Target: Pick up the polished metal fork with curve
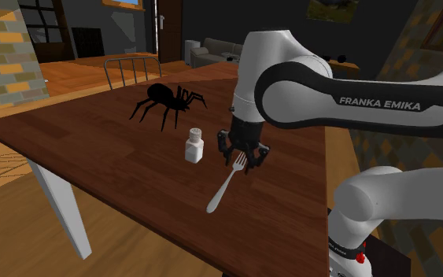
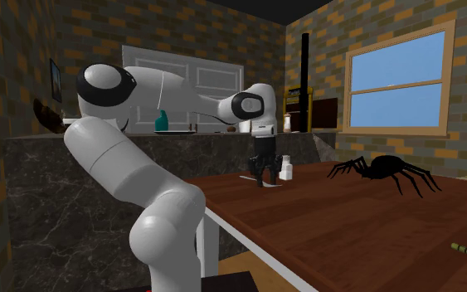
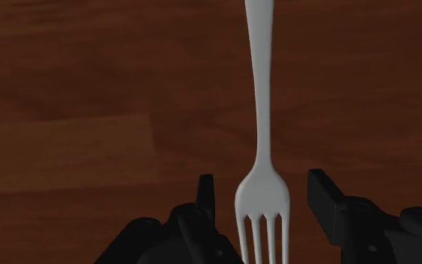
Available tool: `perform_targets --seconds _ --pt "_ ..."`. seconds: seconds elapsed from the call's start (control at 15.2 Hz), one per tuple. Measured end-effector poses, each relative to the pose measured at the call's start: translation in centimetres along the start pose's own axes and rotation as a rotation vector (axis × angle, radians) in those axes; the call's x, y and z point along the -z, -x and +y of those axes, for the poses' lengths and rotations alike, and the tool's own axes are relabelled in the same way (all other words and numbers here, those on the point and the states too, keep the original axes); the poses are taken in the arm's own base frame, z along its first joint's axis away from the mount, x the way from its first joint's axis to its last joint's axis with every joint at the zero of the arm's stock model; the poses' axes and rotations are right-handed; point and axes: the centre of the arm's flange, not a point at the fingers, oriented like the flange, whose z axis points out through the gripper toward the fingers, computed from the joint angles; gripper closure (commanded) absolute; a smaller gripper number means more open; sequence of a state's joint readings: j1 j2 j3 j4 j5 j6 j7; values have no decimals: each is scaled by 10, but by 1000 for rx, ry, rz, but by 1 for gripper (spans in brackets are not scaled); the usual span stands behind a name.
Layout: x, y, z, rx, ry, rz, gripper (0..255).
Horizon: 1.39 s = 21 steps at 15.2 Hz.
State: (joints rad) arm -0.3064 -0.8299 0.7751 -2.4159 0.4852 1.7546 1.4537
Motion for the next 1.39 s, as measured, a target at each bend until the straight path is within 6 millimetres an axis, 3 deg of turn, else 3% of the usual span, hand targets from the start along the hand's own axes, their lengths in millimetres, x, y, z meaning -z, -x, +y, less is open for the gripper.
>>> perform_targets --seconds 0.46,1.39 --pt "5 0 0 0 2 -1 255" --pt "74 -6 -2 -1 1 -1 255"
